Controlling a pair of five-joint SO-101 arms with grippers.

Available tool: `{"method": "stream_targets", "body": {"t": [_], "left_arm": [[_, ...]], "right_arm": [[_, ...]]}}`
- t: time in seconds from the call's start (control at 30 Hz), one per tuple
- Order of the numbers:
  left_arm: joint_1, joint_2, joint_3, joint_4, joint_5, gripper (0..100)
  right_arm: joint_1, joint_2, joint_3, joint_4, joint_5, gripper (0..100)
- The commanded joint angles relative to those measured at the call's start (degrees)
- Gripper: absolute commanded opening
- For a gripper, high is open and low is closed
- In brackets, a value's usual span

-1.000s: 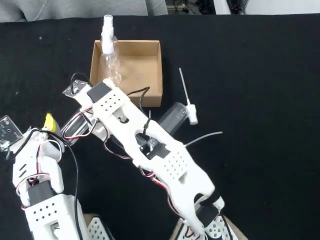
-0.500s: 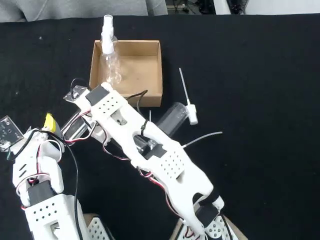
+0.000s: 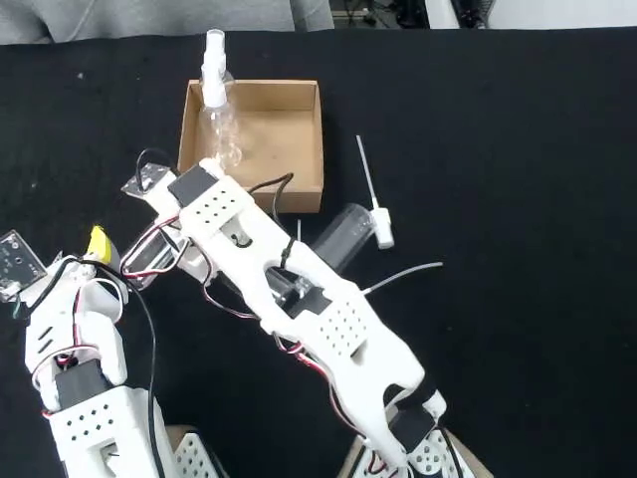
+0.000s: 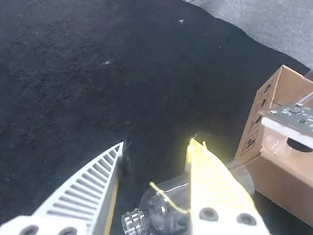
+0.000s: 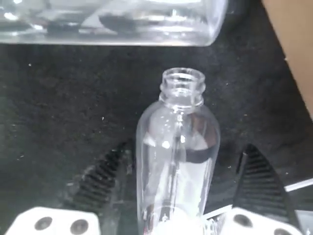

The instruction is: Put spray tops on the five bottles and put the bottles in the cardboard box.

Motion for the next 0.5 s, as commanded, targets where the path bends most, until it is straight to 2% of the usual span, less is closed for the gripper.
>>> {"method": "stream_targets", "body": {"t": [0.0,0.47], "left_arm": [[-0.13,-0.62,-0.75,-1.23,0.18,19],[-0.13,-0.62,-0.75,-1.23,0.18,19]], "right_arm": [[-0.70,-2.77,-3.12,1.23,-0.09,30.7],[-0.70,-2.51,-2.77,0.88,-0.44,26.8]]}}
